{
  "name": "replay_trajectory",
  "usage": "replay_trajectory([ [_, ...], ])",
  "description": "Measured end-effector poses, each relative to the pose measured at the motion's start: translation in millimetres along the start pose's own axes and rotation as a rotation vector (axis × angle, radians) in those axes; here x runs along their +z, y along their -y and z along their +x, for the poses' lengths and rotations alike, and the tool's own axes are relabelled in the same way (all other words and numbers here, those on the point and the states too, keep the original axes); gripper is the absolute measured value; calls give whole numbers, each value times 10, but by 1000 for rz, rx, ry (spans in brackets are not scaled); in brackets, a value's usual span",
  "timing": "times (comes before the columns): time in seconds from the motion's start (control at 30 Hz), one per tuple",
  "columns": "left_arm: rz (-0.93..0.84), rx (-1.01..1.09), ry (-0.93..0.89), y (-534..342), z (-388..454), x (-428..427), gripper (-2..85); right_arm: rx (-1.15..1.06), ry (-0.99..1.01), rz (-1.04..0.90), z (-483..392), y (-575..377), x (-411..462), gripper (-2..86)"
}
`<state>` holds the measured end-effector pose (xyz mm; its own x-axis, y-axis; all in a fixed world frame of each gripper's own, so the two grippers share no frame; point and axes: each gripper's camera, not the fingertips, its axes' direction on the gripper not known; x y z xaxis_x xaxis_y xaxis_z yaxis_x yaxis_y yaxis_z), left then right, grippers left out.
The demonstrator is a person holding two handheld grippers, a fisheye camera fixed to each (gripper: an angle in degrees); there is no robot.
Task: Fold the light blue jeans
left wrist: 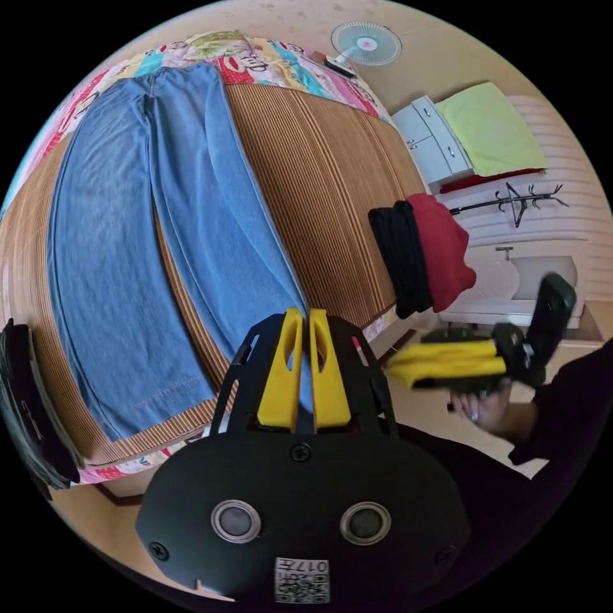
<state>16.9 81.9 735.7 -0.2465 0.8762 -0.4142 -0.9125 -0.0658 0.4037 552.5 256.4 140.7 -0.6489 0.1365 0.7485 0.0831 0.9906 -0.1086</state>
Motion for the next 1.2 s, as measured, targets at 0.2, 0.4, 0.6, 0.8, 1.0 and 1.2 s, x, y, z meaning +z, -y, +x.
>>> replay_trajectory([
  [0.2,57,-94,-79,-3,37,-139,-9,38,4,91,1899,1606,-191,74],
  [0.4,50,-128,-132,105,292,-92,-9,362,311,359,3935,3668,435,106],
  [0.6,74,-212,-251,251,264,-124,-9,431,333,460,4269,5046,948,124],
  [0.8,119,-255,-284,208,214,-342,-9,406,66,325,4056,5867,1323,65],
  [1.0,355,-355,-605,-404,-329,-1150,-9,130,-350,433,2795,6296,1235,22],
  [1.2,432,-563,-607,-1151,-1264,-2113,-9,-165,-249,392,1360,7050,1883,19],
])
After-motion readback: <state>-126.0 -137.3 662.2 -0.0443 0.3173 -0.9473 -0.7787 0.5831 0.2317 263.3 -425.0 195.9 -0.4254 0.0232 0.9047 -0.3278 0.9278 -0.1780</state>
